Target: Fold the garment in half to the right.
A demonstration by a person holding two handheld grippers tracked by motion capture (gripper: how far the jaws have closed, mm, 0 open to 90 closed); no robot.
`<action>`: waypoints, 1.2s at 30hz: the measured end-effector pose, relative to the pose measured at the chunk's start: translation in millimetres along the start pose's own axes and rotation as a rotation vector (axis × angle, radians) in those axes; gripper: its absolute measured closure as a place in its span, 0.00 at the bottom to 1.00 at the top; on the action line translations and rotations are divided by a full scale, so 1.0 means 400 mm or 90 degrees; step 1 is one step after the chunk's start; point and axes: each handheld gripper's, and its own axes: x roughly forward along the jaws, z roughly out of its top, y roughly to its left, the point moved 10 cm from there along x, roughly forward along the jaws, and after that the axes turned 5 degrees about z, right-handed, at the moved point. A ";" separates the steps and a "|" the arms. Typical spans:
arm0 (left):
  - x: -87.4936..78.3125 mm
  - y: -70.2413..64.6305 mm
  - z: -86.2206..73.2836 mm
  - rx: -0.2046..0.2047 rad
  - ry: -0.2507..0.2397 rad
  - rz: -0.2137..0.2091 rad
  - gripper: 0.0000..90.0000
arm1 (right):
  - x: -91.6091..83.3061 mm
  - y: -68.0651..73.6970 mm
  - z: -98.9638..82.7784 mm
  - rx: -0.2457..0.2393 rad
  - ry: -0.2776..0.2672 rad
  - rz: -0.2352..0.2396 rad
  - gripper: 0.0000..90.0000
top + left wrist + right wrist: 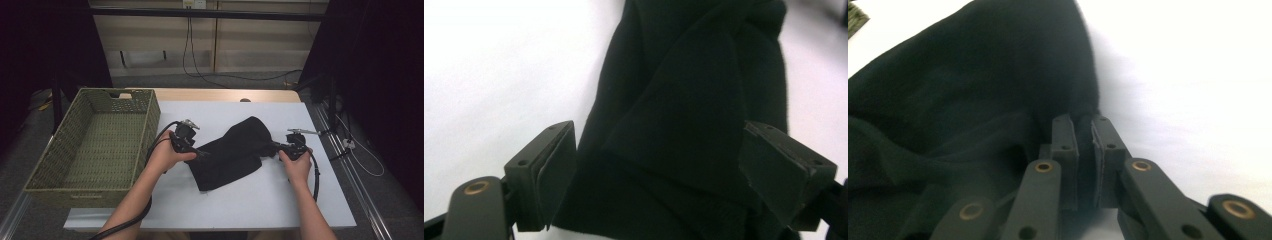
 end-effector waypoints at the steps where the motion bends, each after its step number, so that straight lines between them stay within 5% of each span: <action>1: 0.004 0.002 -0.007 -0.002 0.003 0.004 0.18 | 0.000 0.000 0.000 0.000 0.000 0.000 0.93; 6: 0.022 0.033 -0.026 -0.001 0.008 0.034 0.25 | -0.032 -0.033 0.006 -0.002 -0.018 -0.040 0.93; 12: 0.045 0.087 -0.045 -0.020 0.002 0.059 0.38 | -0.038 -0.028 0.004 -0.011 -0.020 -0.045 0.93; 16: 0.059 0.087 -0.065 -0.024 -0.002 0.053 0.47 | -0.042 -0.026 0.002 -0.017 -0.023 -0.043 0.93; 18: 0.058 0.077 -0.068 -0.019 0.005 0.050 0.63 | -0.040 -0.022 0.001 -0.021 -0.021 -0.044 0.93; 20: 0.058 0.071 -0.070 -0.004 0.012 0.063 0.68 | -0.040 -0.021 0.000 -0.022 -0.021 -0.045 0.93; 22: 0.057 0.057 -0.071 -0.021 0.024 0.028 0.87 | -0.040 -0.020 -0.001 -0.020 -0.021 -0.044 0.93; 23: 0.058 0.057 -0.069 -0.028 0.026 0.031 0.93 | -0.042 -0.020 0.001 -0.017 -0.024 -0.044 0.93; 26: 0.050 0.065 -0.061 -0.030 0.042 0.055 0.95 | -0.054 -0.021 0.009 -0.010 -0.040 -0.038 0.93; 28: 0.030 0.083 -0.038 -0.051 0.024 0.063 0.96 | -0.065 -0.023 0.016 -0.007 -0.049 -0.034 0.93; 32: 0.000 0.131 0.003 -0.051 0.014 0.119 0.96 | -0.085 -0.038 0.028 0.005 -0.067 -0.037 0.93; 36: 0.010 0.162 0.020 -0.075 0.014 0.132 0.96 | -0.095 -0.049 0.028 -0.003 -0.065 -0.055 0.93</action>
